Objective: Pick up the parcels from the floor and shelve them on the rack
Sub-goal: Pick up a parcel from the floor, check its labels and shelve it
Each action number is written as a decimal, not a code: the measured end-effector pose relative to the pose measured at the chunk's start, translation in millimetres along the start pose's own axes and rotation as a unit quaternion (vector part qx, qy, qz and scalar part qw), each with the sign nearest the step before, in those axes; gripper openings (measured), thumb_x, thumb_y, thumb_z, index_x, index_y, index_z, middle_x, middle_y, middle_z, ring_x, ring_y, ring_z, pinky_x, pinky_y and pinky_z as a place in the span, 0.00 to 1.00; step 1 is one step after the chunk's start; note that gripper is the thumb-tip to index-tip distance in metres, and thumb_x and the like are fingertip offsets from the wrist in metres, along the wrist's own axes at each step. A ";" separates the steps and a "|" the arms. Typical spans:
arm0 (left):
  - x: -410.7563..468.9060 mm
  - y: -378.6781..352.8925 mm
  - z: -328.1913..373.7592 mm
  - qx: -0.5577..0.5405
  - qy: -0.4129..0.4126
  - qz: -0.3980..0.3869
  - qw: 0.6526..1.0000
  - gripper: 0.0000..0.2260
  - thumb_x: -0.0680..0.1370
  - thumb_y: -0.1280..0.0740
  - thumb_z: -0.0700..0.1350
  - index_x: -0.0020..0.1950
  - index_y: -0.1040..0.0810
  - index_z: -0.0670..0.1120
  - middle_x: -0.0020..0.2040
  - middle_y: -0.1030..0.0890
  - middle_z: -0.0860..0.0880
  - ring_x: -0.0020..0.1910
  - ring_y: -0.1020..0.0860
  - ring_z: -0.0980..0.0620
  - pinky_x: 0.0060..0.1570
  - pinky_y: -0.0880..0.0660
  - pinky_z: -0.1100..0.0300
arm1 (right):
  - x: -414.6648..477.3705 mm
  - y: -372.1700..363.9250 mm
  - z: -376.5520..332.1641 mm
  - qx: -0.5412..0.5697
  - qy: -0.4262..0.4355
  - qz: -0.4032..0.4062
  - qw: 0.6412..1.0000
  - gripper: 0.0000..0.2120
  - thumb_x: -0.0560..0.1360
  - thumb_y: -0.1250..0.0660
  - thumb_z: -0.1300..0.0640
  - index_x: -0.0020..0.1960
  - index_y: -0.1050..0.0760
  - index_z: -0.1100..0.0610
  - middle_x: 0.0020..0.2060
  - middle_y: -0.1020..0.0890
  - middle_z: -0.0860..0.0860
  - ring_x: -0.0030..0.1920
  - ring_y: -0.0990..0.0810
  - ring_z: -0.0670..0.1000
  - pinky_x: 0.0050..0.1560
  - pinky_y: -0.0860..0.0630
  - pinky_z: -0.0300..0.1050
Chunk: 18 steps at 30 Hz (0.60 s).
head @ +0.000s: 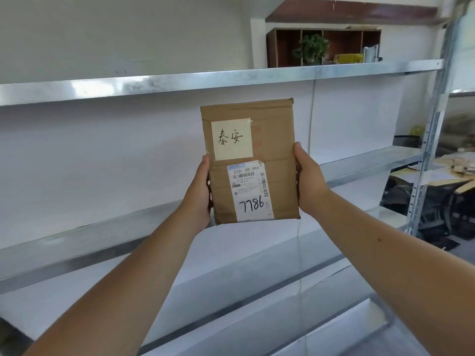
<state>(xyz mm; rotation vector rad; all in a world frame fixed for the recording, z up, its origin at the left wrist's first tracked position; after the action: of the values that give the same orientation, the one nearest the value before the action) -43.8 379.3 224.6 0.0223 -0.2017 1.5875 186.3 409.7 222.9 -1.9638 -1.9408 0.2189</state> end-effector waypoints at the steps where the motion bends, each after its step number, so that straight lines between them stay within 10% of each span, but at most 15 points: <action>1: 6.4 -12.4 -2.6 0.004 -0.002 -0.006 1.000 0.33 0.71 0.40 0.79 0.70 0.20 0.66 0.69 0.16 0.55 0.72 0.22 0.46 0.76 0.29 0.42 | 3.7 12.4 -4.0 0.003 0.002 0.009 1.000 0.28 0.72 0.34 0.28 0.59 0.11 0.46 0.60 0.11 0.49 0.63 0.13 0.56 0.67 0.19 0.63; 18: 83.1 -241.9 -62.5 0.006 0.004 -0.101 0.995 0.26 0.80 0.46 0.74 0.71 0.22 0.66 0.72 0.20 0.56 0.75 0.25 0.47 0.75 0.30 0.39 | 39.2 233.1 -61.2 0.001 -0.031 0.143 0.989 0.31 0.78 0.39 0.27 0.65 0.16 0.49 0.57 0.10 0.53 0.54 0.10 0.60 0.57 0.15 0.62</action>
<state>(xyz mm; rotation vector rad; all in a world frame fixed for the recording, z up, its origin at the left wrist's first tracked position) 201.0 473.6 202.6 0.0439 -0.1768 1.3871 427.1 443.1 200.0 -2.2553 -1.6860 0.3593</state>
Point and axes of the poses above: each hand's wrist, its own x-axis towards the middle knuckle, its own y-axis out of the back of the hand, z = x × y, the point moved 4 cm from there along x, towards the middle knuckle
